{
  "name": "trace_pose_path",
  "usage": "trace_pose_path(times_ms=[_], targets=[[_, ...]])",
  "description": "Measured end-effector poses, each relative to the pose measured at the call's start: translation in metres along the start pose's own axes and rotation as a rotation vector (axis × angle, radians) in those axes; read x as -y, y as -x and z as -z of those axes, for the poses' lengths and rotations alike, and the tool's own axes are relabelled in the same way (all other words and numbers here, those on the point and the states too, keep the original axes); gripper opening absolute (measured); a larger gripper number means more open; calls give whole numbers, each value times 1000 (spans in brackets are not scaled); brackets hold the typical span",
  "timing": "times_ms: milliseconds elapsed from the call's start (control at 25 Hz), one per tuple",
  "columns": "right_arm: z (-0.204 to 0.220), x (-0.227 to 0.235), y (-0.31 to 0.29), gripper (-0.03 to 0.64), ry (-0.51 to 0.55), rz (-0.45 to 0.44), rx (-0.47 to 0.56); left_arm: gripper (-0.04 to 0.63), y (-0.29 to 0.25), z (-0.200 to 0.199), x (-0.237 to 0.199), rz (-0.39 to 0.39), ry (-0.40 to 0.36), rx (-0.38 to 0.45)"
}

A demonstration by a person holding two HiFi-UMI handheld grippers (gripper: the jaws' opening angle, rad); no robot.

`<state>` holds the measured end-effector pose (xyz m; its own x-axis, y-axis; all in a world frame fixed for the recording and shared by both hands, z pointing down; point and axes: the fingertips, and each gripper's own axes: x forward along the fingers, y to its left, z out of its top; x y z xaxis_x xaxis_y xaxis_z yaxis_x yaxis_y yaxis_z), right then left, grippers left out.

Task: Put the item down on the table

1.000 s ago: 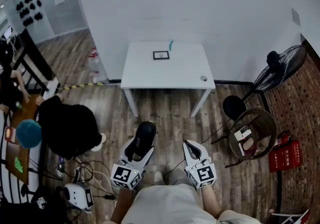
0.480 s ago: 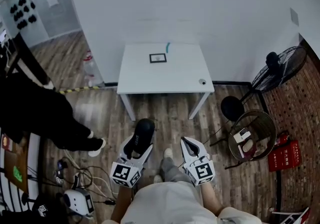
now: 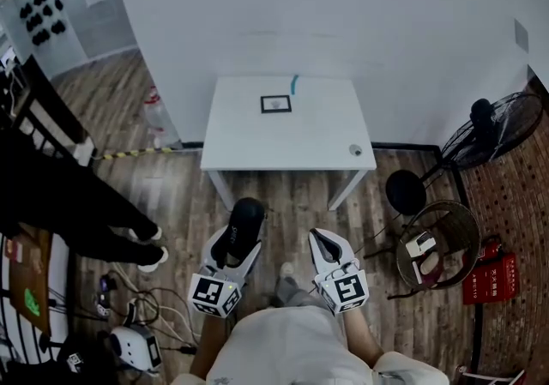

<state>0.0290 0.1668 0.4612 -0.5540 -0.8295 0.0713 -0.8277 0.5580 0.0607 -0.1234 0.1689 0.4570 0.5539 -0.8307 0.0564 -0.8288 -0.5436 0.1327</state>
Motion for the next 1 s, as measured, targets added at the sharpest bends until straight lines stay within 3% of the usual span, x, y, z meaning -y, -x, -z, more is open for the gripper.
trace_pose_path(times_ms=[1000], targets=[[-11,134,-121,5,-23,-115,24,331,-172,-18,-37,-63,-43,-43]])
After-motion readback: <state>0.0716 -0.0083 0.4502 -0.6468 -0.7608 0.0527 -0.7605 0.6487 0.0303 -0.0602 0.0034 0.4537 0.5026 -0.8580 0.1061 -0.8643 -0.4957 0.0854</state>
